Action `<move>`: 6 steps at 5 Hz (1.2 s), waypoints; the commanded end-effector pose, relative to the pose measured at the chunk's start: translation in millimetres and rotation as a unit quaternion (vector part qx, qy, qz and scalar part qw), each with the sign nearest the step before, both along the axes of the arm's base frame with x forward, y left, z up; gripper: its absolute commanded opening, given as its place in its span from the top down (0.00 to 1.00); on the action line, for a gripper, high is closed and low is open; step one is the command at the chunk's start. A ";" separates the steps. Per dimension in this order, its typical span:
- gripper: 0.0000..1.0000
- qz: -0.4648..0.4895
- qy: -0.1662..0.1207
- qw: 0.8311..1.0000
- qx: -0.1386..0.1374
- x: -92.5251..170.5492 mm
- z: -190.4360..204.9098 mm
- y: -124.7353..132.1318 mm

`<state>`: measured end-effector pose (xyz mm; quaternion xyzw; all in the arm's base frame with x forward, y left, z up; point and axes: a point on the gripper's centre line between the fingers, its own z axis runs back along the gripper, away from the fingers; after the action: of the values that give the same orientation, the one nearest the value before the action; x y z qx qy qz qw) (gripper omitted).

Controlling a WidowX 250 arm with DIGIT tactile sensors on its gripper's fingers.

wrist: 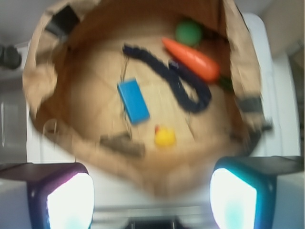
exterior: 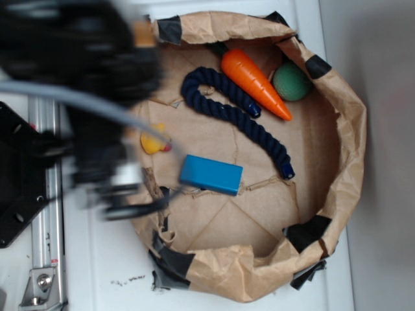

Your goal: Grab the blue block.

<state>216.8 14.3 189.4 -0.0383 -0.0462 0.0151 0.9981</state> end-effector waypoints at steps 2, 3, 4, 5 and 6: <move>0.00 -0.096 0.061 0.993 0.023 25.3 -101.6 -19.0; 0.00 -0.131 0.046 0.990 -0.013 21.4 -126.1 -14.2; 0.00 -0.146 0.008 0.989 -0.008 33.6 -148.2 -21.4; 0.00 -0.217 0.012 0.974 -0.063 49.1 -164.7 -41.3; 1.00 -0.197 0.034 0.979 -0.033 47.7 -188.3 -51.2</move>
<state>269.6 -25.6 14.3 -0.0803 -0.0100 -0.1658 0.9828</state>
